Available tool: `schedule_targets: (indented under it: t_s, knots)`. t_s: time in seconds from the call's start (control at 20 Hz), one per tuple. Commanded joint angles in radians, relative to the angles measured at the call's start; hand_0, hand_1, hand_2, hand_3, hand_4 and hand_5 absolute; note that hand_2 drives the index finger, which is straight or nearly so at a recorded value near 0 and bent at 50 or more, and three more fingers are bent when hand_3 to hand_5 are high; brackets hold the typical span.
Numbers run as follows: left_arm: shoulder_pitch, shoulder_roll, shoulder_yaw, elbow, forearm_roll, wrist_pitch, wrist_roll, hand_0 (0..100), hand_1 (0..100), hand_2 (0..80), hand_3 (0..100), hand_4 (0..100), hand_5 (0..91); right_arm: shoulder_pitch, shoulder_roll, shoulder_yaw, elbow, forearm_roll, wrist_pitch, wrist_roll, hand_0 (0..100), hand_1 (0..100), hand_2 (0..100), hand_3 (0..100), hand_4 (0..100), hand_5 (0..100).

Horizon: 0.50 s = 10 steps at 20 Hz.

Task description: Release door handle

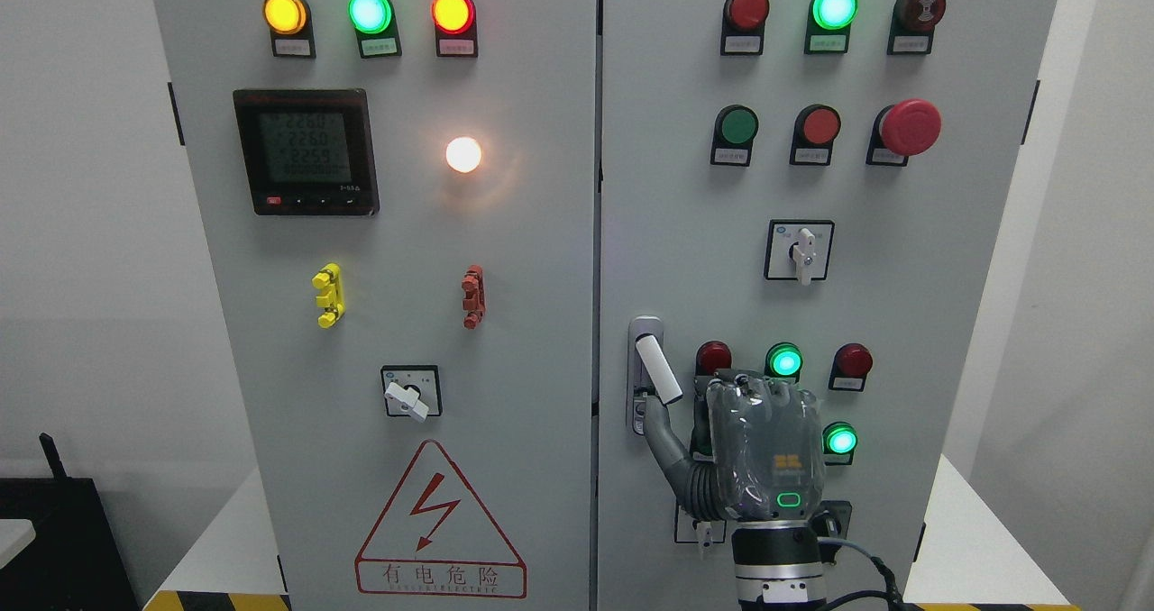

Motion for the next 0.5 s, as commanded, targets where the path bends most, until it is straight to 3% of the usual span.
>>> schedule_targets:
  t_s: [0.0, 0.45]
  knots:
    - [0.000, 0.000, -0.012, -0.015, 0.000, 0.000, 0.000, 12, 39, 0.0, 0, 0, 0.0, -0.002, -0.003, -0.013, -0.003, 0.002, -0.001, -0.001, 49, 44, 100, 100, 100, 99]
    - [0.000, 0.000, -0.012, -0.015, 0.000, 0.000, 0.000, 12, 39, 0.0, 0, 0, 0.0, -0.004, -0.006, -0.014, -0.003, 0.005, 0.000, 0.000, 49, 44, 100, 100, 100, 99]
